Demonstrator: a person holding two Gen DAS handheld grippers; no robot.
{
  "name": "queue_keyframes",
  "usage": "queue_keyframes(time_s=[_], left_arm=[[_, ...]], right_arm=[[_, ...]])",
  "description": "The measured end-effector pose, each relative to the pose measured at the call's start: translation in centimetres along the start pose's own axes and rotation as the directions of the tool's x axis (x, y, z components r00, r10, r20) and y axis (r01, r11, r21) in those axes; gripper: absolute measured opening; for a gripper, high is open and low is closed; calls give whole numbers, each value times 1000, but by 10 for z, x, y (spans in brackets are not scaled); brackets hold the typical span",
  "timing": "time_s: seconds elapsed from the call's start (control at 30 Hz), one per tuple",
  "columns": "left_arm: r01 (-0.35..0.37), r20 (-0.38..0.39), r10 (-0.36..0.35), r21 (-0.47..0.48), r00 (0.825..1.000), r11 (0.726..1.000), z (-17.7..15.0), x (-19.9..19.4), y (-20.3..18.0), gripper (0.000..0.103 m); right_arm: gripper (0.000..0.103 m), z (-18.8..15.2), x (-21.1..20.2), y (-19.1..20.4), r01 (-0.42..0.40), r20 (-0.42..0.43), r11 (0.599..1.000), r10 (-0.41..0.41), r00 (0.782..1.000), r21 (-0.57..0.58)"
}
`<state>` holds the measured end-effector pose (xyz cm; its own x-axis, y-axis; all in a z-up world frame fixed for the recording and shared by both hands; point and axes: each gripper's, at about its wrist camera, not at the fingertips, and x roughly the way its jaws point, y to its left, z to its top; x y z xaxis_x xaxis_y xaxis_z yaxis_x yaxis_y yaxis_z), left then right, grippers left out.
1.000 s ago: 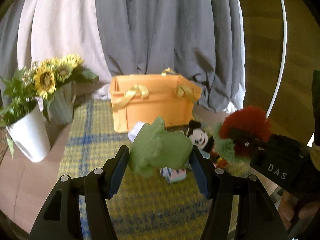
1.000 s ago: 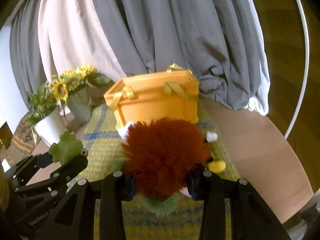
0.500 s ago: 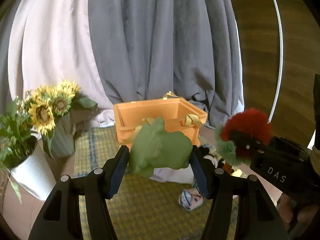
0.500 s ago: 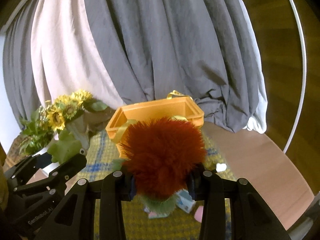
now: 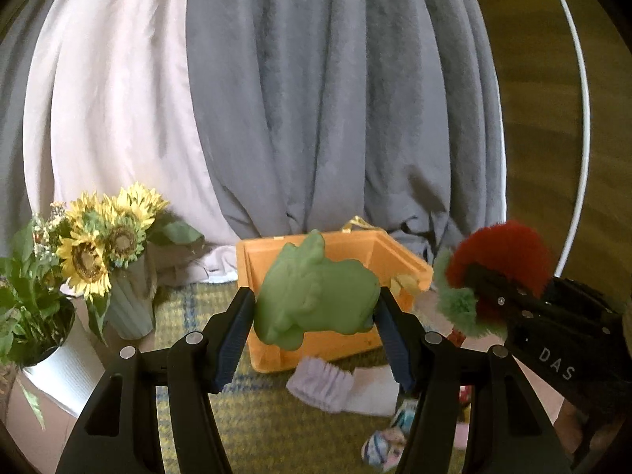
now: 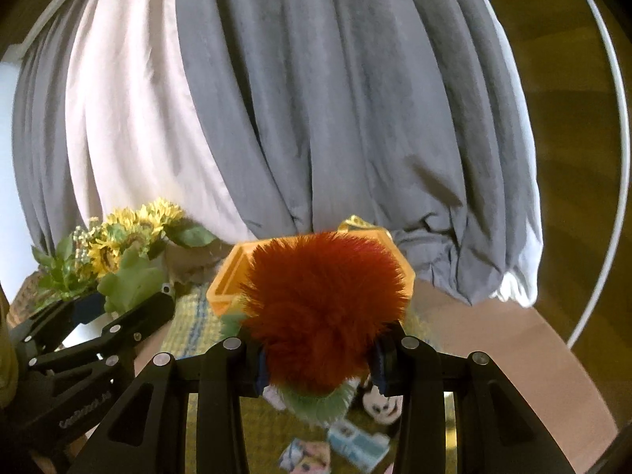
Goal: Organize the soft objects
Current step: 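Lift both held toys and carry them over the orange crate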
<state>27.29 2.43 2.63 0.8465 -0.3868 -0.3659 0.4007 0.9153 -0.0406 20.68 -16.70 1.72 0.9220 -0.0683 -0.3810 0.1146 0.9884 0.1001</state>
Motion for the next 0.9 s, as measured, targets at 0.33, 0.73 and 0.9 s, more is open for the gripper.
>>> queue_keyframes(time_s=[0.33,0.73,0.9], left_arm=[[-94,56,95,-20,994,995,25,29,-17,60],[-142,40,142,-2,989,990,41,70,-11,60],[-143,21,143,-9,989,990,46,96,-4,60]], right_arm=[[39,31,33,-28,-71,44,997,72,996,-35],[39,47,74,-41,-113,68,993,114,991,-23],[40,53,100,-42,-108,57,994,109,992,-11]])
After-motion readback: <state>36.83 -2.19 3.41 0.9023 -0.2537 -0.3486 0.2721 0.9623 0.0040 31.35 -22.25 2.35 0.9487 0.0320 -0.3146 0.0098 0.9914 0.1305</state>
